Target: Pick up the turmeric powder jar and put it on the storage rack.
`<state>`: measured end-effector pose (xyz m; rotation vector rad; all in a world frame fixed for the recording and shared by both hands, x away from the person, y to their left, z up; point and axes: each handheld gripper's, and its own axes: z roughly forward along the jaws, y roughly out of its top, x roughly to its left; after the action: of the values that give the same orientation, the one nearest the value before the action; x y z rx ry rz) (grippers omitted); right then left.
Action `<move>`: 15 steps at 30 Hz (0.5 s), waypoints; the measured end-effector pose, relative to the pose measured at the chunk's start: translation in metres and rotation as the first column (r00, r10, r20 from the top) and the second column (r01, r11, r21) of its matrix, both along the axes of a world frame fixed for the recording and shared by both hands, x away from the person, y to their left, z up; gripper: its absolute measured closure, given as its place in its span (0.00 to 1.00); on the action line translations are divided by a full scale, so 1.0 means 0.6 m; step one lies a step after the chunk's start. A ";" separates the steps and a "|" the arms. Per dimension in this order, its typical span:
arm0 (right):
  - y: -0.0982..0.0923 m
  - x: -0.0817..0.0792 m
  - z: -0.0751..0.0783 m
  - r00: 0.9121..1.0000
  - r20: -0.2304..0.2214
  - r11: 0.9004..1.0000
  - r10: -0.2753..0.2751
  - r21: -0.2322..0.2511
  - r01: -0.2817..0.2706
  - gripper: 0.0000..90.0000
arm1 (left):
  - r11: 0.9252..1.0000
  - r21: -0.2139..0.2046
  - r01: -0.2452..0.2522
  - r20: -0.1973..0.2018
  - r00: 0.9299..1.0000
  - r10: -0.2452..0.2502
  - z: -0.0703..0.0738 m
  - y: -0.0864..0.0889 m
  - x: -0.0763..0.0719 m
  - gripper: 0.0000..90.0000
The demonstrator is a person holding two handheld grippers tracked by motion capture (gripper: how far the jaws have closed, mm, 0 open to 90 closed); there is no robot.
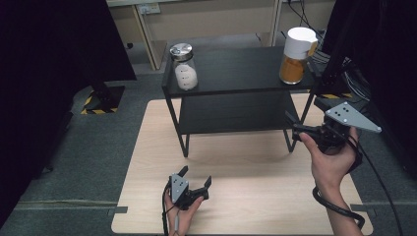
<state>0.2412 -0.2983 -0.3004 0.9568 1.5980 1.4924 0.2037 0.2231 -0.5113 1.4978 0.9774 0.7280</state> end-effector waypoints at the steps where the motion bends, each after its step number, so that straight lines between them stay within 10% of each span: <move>1: -0.001 -0.001 -0.003 1.000 -0.002 1.000 -0.001 0.000 0.001 0.02 | 1.000 0.000 0.000 0.000 1.000 0.000 0.000 0.000 0.000 0.05; 15: -0.022 -0.009 -0.048 0.998 -0.038 0.999 0.043 0.035 -0.042 0.01 | 1.000 0.003 0.000 0.000 1.000 0.000 0.000 0.000 0.000 0.05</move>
<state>0.2360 -0.3114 -0.3294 0.9820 1.6342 1.5432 0.2035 0.2228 -0.5111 1.5002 0.9765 0.7299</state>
